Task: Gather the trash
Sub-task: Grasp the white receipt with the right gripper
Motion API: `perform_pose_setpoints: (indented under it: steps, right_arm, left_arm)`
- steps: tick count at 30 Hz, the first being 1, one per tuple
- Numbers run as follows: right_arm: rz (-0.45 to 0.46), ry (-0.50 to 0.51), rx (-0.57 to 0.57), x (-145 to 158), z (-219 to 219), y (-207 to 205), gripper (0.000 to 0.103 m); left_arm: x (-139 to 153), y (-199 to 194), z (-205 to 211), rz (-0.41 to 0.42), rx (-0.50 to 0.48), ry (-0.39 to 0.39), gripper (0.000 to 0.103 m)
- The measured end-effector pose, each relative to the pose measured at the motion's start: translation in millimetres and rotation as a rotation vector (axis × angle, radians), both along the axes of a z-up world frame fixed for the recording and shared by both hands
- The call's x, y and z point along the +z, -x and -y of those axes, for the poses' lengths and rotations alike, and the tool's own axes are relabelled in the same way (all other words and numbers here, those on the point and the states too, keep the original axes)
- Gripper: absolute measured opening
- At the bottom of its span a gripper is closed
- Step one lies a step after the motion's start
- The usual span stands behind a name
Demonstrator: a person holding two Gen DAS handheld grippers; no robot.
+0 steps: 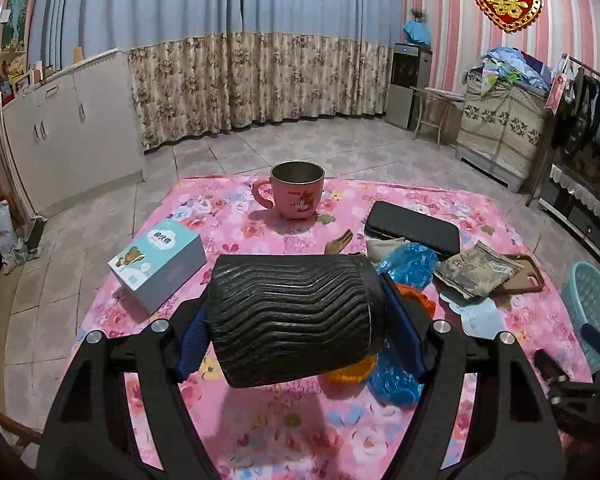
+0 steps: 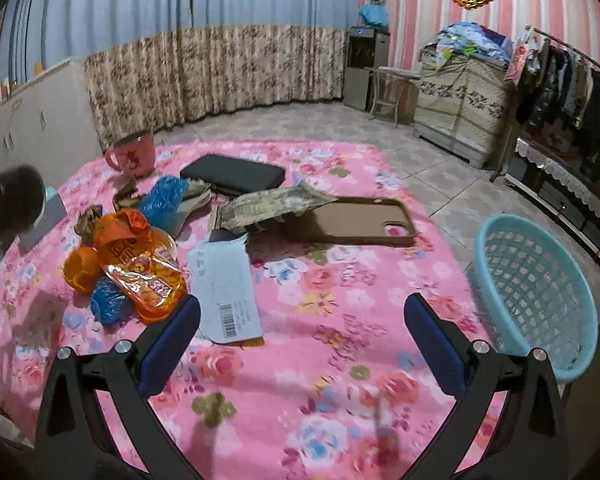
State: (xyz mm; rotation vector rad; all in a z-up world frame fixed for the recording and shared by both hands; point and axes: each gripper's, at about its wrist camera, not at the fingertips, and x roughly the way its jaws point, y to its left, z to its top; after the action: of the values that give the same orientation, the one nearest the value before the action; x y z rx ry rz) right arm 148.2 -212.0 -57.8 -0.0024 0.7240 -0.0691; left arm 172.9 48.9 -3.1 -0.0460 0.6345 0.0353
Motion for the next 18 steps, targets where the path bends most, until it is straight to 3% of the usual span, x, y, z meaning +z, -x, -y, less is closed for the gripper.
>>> perform_pose_setpoints:
  steps: [5, 10, 18]
  right_arm:
    - [-0.052, 0.009, 0.024, -19, -16, -22, 0.099]
    - [-0.095, 0.034, 0.044, -32, -31, -38, 0.098]
    - [-0.163, 0.006, 0.102, -45, -36, -46, 0.077]
  left_arm:
    - [-18, -6, -4, -0.056, -0.018, 0.011, 0.073]
    - [-19, -7, -7, -0.043, -0.02, -0.007, 0.074]
    - [-25, -11, -14, -0.06, -0.005, 0.013, 0.074]
